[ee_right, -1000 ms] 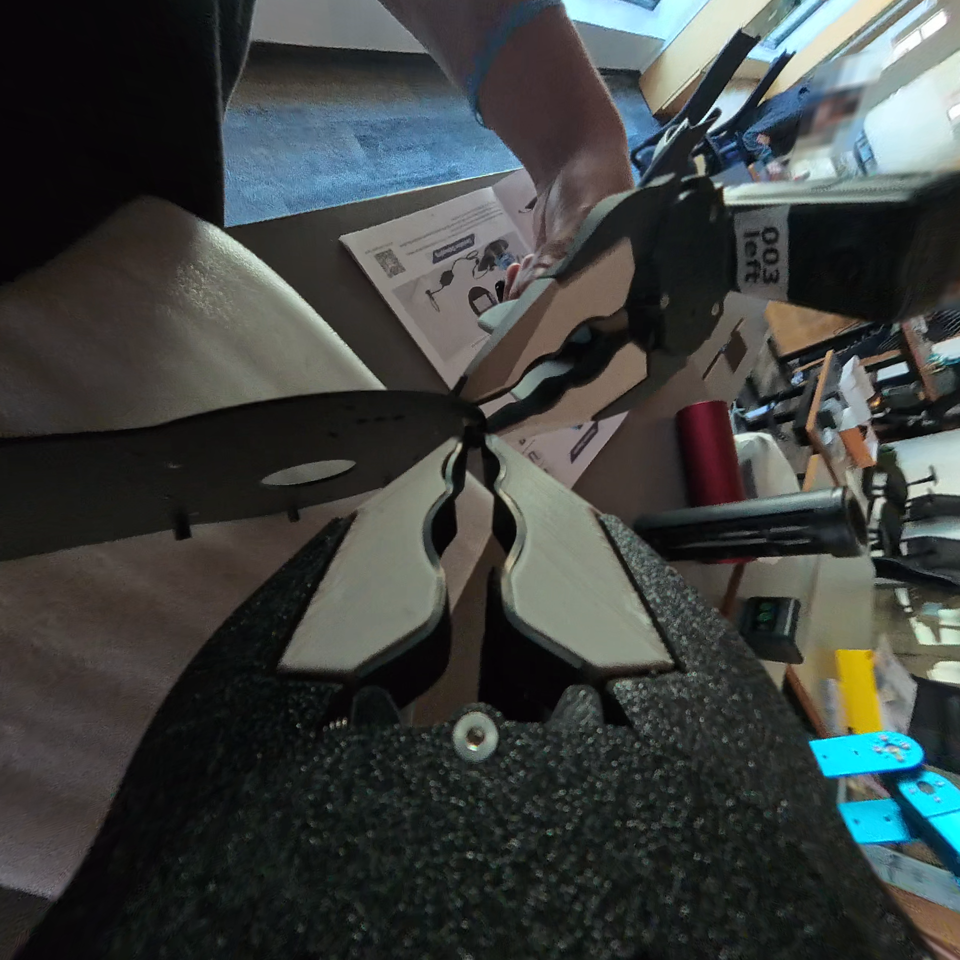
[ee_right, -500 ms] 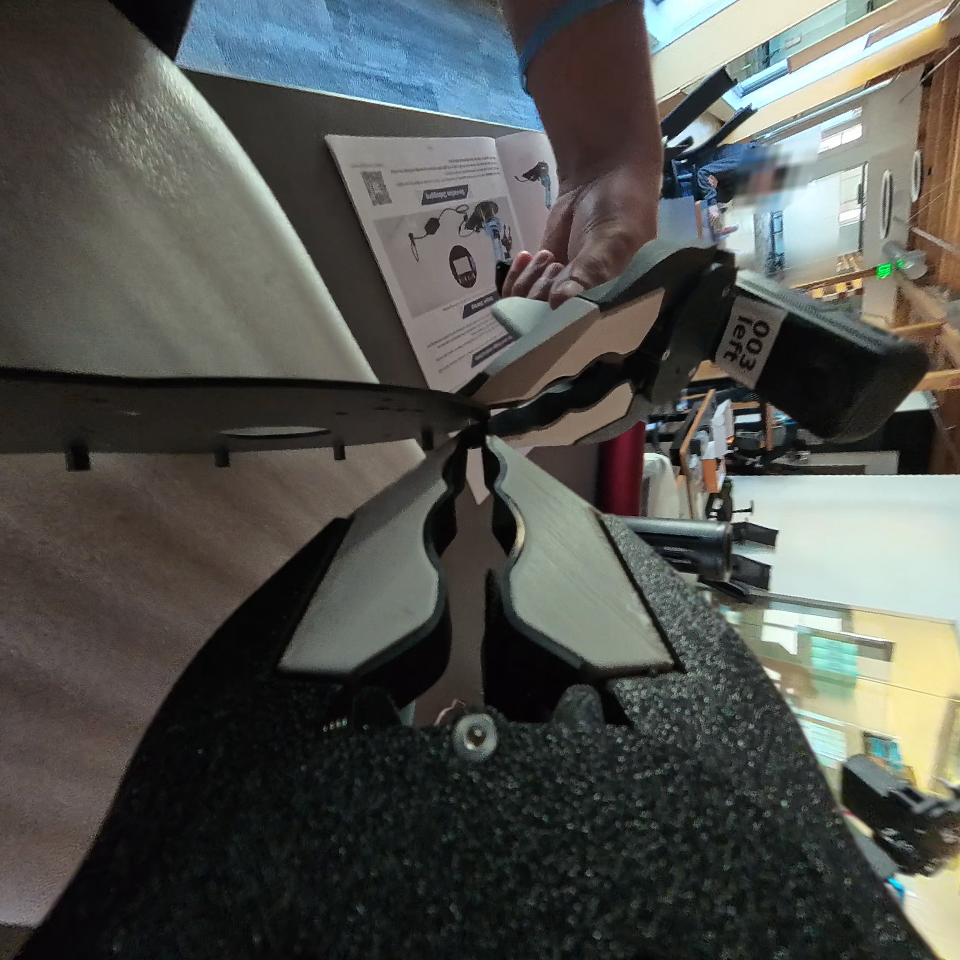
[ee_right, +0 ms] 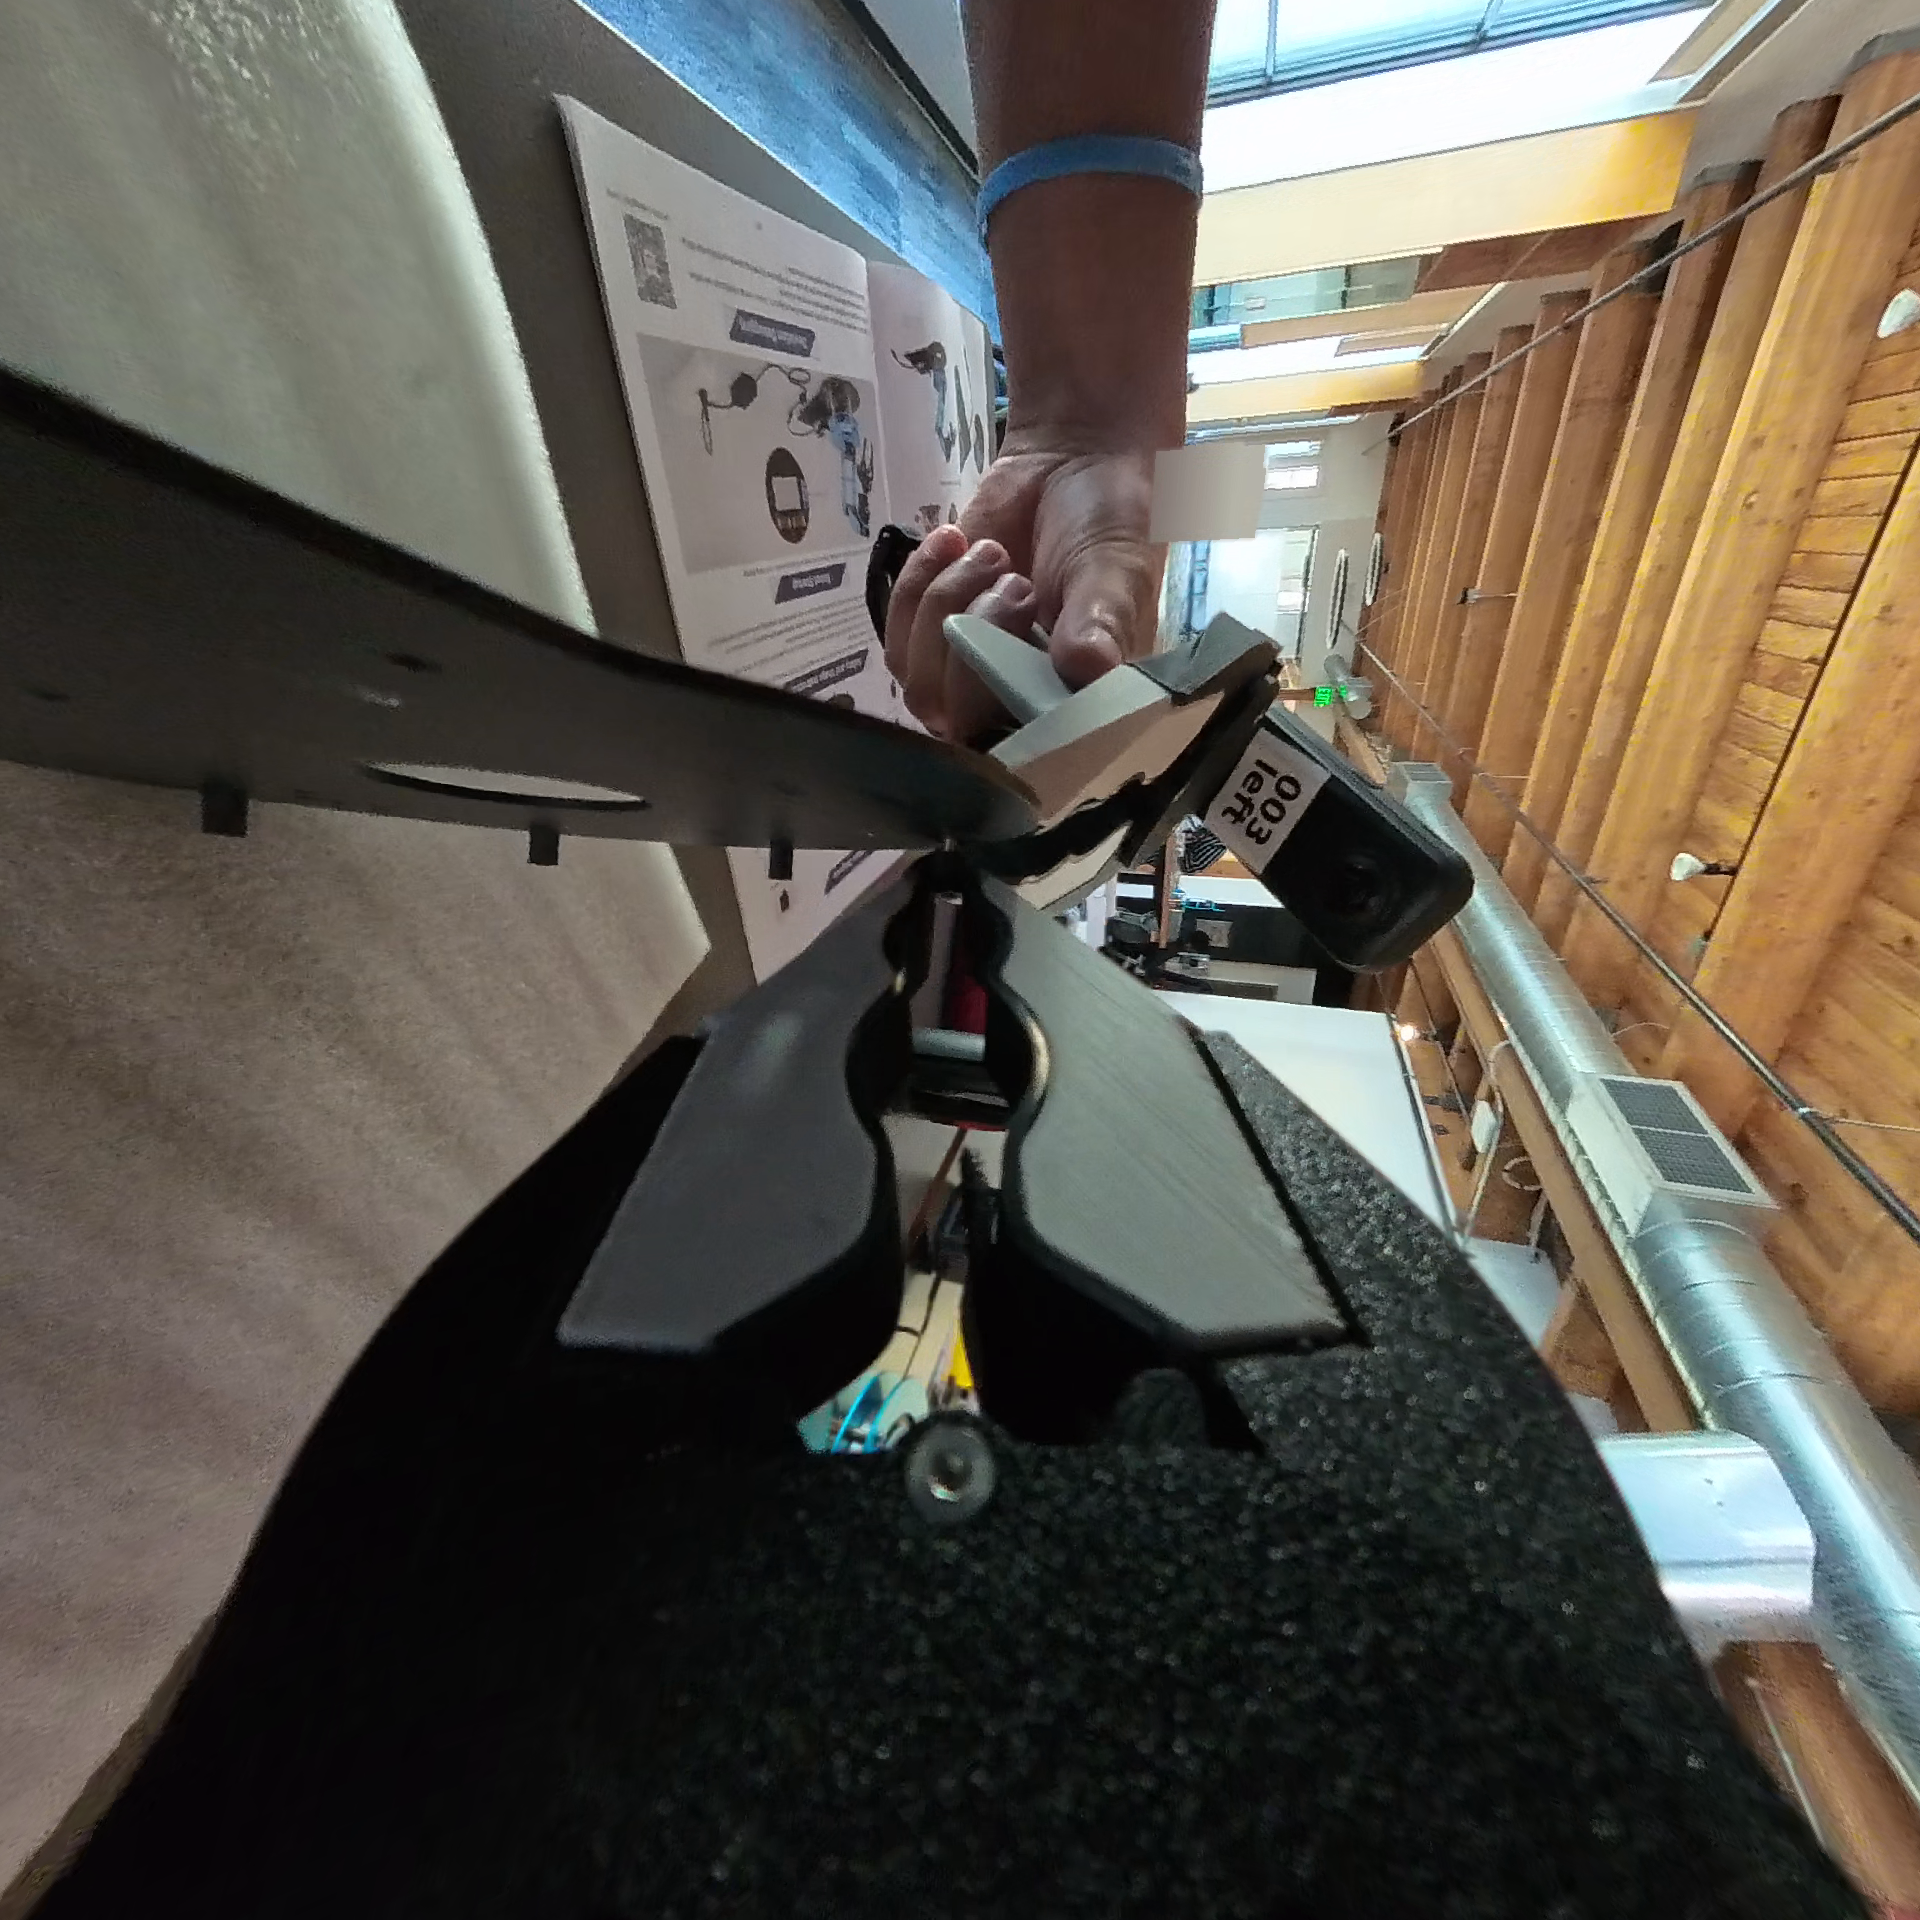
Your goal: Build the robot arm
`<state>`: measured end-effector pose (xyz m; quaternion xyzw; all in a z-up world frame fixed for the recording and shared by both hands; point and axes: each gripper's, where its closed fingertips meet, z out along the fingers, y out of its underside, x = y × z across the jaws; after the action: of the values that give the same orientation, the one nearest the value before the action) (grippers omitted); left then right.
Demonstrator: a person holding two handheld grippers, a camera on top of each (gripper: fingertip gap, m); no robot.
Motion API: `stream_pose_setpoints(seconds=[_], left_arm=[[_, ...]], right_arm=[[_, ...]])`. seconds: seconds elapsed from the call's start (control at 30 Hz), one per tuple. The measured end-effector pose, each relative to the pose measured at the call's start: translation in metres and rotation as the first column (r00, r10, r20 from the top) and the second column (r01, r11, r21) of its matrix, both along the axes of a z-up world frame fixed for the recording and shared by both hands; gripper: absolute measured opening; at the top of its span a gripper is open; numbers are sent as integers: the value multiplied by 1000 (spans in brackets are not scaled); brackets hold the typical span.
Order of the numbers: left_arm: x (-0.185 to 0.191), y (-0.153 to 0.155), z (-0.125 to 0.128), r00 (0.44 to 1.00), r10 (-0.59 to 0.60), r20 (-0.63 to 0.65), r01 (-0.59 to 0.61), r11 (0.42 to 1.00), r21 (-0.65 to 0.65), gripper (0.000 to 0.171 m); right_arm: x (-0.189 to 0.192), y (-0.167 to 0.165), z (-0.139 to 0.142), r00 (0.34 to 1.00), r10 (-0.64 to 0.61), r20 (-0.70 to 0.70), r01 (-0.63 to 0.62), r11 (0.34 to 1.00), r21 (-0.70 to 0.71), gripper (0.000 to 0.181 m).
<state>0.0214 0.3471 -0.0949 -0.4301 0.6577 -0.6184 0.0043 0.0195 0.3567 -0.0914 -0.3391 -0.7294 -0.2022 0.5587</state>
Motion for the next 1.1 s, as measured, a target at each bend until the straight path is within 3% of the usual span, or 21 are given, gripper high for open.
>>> stream_pose_setpoints(seconds=[0.1,0.23,0.4,0.6,0.77,0.83,0.9,0.93,1.0,1.1], left_arm=[[0,0,0,1000,-2,-2,2,1000,11,10],[1,0,0,1000,-5,-9,5,999,43,10],[-1,-1,-1,1000,-7,-16,8,997,74,10],[0,-1,-1,1000,2,-18,0,996,94,11],[1,-2,-1,1000,8,-13,-6,993,119,11],[1,-2,-1,1000,15,-8,-14,992,128,11],[1,-2,-2,1000,21,-6,-20,991,130,10],[1,-2,-2,1000,23,-5,-22,991,131,11],[1,-2,-2,1000,25,-4,-24,991,131,10],[2,-1,-2,1000,28,-4,-27,992,124,10]], right_arm=[[0,1,0,1000,-6,-14,4,992,-129,5],[2,2,-3,998,-24,-53,1,916,-400,5],[0,0,-4,987,-107,-122,-6,727,-686,5],[1,-1,-6,991,-126,-49,26,534,-845,5],[2,-2,-6,989,-147,-11,30,272,-962,5],[2,-3,-5,984,-178,6,25,102,-995,5],[2,-5,-4,976,-216,28,4,-112,-994,5],[2,-4,-3,974,-225,24,-13,-162,-987,5],[2,-4,-3,973,-232,7,-36,-181,-983,5],[3,-3,-4,973,-228,-28,-51,-94,-994,5]])
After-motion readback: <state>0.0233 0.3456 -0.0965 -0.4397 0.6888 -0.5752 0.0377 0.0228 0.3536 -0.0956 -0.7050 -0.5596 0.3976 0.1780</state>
